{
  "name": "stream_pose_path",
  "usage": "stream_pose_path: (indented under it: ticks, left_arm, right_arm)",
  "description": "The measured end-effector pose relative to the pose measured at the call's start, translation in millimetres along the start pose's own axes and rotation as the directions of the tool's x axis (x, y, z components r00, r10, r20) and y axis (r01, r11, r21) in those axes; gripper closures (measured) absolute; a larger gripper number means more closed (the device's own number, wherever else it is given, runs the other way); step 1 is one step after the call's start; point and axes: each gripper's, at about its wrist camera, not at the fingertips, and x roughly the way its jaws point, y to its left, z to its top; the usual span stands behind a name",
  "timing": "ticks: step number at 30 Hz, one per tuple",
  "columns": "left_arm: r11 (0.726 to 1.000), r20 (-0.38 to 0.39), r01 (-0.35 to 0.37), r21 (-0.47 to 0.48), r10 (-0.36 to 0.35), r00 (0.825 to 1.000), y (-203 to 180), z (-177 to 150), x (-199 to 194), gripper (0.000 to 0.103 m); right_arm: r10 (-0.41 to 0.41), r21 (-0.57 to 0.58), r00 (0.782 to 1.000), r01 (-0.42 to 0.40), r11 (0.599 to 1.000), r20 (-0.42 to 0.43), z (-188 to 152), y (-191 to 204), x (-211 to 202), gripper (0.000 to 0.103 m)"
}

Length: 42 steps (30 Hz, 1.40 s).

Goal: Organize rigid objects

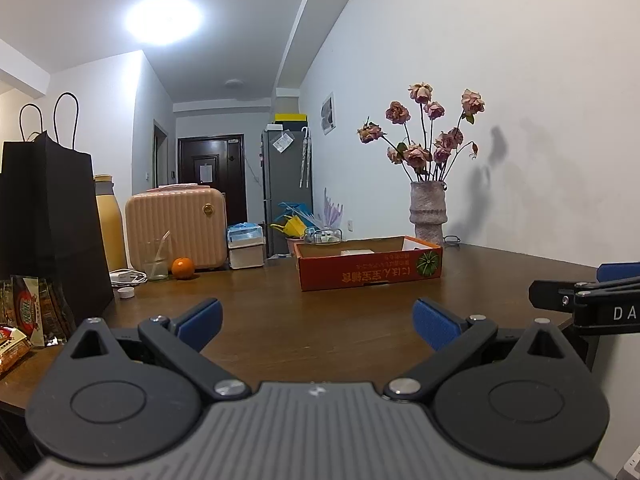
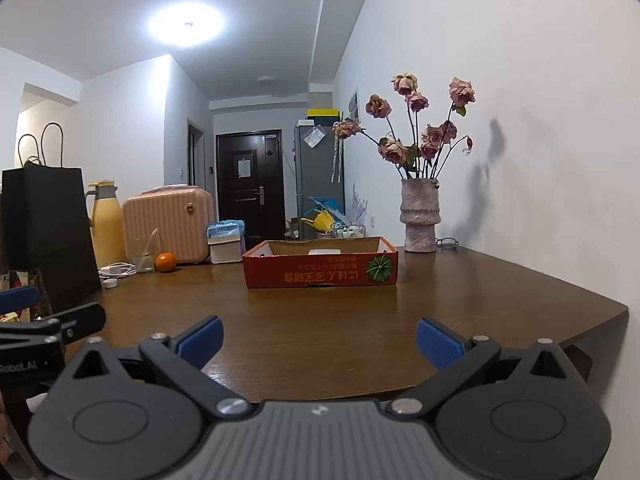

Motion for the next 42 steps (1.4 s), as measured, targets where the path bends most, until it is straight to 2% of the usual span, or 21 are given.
stream_pose_path:
  ticks: [42]
  left_arm:
    - [1.000, 0.000, 0.014, 0.007, -0.014, 1.000, -1.1, -2.5, -0.5, 0.000]
  right_arm:
    - [0.015, 0.031, 1.000, -0.016, 0.999, 0.016, -0.8, -4.0, -2.2, 0.000]
